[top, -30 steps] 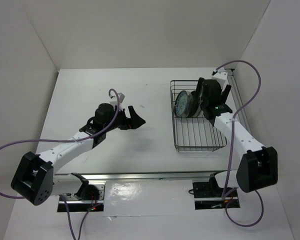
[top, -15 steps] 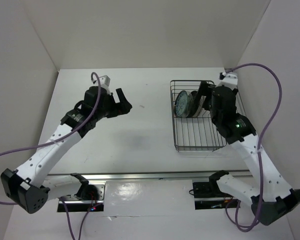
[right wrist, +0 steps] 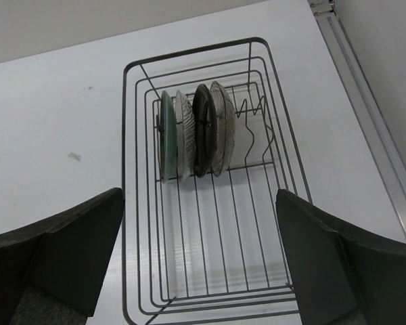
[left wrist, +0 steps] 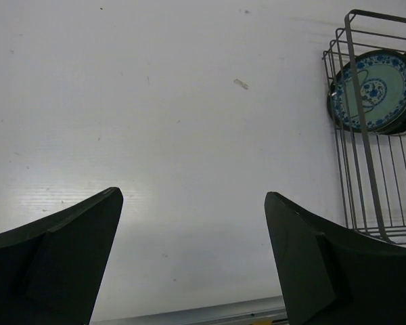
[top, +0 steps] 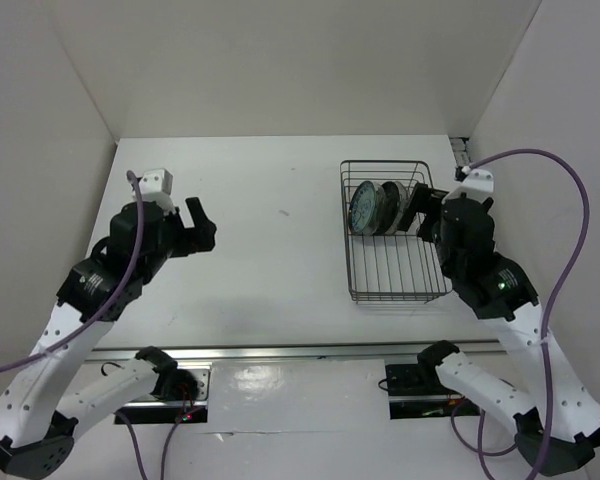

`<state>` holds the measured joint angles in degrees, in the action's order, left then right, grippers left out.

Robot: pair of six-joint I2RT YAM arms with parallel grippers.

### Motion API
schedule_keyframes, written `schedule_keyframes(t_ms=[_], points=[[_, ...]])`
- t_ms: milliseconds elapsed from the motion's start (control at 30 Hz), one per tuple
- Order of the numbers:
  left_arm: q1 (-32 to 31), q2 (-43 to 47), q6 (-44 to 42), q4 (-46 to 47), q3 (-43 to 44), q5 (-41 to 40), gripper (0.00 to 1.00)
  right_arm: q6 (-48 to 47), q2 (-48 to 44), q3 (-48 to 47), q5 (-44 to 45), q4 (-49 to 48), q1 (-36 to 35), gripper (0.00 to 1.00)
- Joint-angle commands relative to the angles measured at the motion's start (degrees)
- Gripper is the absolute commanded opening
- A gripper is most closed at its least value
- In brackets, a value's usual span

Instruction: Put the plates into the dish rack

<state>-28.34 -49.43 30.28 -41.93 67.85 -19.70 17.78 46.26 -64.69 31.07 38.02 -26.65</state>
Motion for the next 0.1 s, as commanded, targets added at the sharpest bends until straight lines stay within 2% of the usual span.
schedule_keyframes(t_ms=[0,67], points=[[-0.31,0.65,-2.86,1.50,-1.41,-1.92,1.00,0.67,-1.17,-0.53,2.50,1.44,-0.59,1.00],[-0.31,-0.49,-2.86,1.50,-1.41,-1.39,1.00,0.68,-1.17,-0.53,3.12,1.97,-0.59,1.00]])
